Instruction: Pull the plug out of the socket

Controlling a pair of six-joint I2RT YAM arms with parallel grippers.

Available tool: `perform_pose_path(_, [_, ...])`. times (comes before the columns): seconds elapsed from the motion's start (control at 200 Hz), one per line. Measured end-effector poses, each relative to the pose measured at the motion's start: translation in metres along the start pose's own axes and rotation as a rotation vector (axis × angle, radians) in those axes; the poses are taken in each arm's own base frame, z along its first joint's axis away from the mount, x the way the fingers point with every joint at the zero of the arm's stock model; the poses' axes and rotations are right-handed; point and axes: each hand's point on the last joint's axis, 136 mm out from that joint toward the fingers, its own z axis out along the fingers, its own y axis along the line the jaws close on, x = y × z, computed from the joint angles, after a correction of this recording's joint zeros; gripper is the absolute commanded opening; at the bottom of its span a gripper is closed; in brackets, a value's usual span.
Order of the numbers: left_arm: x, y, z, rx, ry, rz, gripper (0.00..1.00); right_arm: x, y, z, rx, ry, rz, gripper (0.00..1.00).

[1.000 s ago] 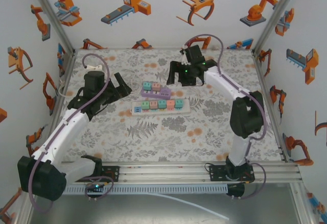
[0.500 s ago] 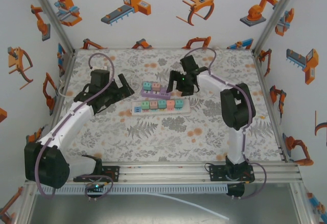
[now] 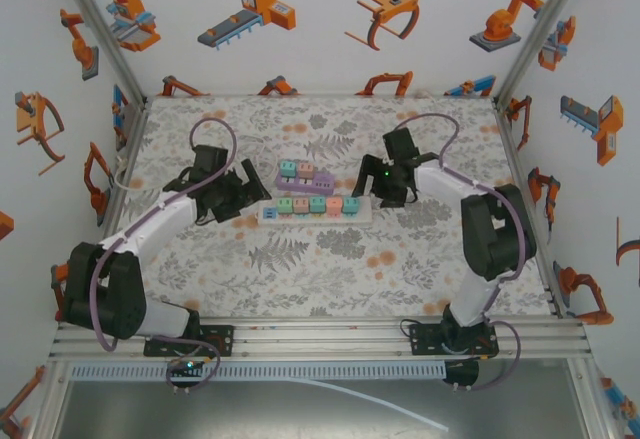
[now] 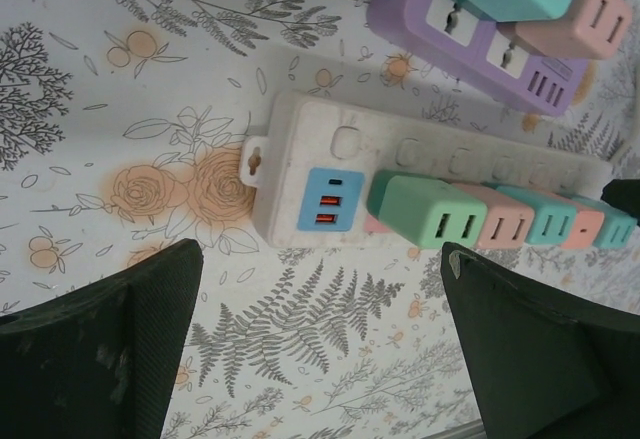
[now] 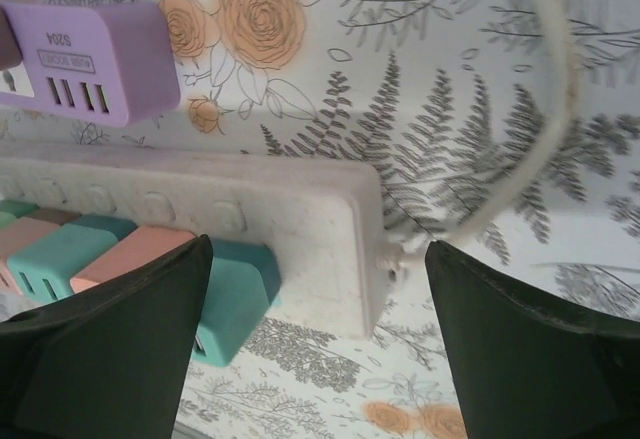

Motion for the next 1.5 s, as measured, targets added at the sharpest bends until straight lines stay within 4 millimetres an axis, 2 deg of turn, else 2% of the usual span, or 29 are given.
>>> perform_pose_path(0.135, [-0.005, 0.013, 0.007, -0.032, -0.01, -0.038, 0.93, 0.007, 0.0, 0.015, 0.0, 0.028, 0.01, 0.71])
perform_pose_path(0.225, [-0.007, 0.022, 0.019, -0.058, 0.015, -0.074, 0.92, 0.009, 0.001, 0.017, 0.0, 0.031, 0.018, 0.66])
perform_pose_path(0.365, [-0.007, 0.02, 0.039, -0.053, 0.061, -0.092, 0.88, 0.01, 0.0, 0.018, 0.009, 0.028, 0.01, 0.59])
perform_pose_path(0.621, [-0.002, 0.013, 0.076, -0.035, 0.138, -0.106, 0.62, 0.01, 0.006, 0.018, 0.017, 0.019, -0.067, 0.56])
perform_pose_path(0.706, [0.002, 0.007, 0.077, -0.028, 0.145, -0.09, 0.58, 0.01, 0.007, 0.018, 0.013, 0.019, -0.085, 0.54])
perform_pose_path(0.836, [0.007, 0.008, 0.072, -0.05, 0.134, -0.075, 0.53, 0.01, 0.008, 0.018, 0.005, 0.023, -0.109, 0.54])
perform_pose_path(1.026, [0.034, 0.016, 0.05, -0.072, 0.154, -0.067, 0.51, 0.018, 0.016, 0.02, -0.012, 0.041, -0.149, 0.54])
perform_pose_path(1.156, [0.04, 0.02, 0.047, -0.088, 0.169, -0.072, 0.56, 0.022, 0.018, 0.019, -0.012, 0.041, -0.155, 0.56])
perform_pose_path(1.242, [0.041, 0.021, 0.047, -0.097, 0.174, -0.074, 0.66, 0.022, 0.018, 0.018, -0.004, 0.036, -0.155, 0.61])
perform_pose_path(1.377, [0.032, 0.019, 0.044, -0.108, 0.148, -0.068, 0.68, 0.021, 0.016, 0.005, 0.049, 0.016, -0.189, 0.67])
perform_pose_path(1.502, [0.023, 0.018, 0.031, -0.117, 0.108, -0.052, 0.67, 0.008, 0.02, -0.024, 0.081, -0.051, -0.264, 0.73])
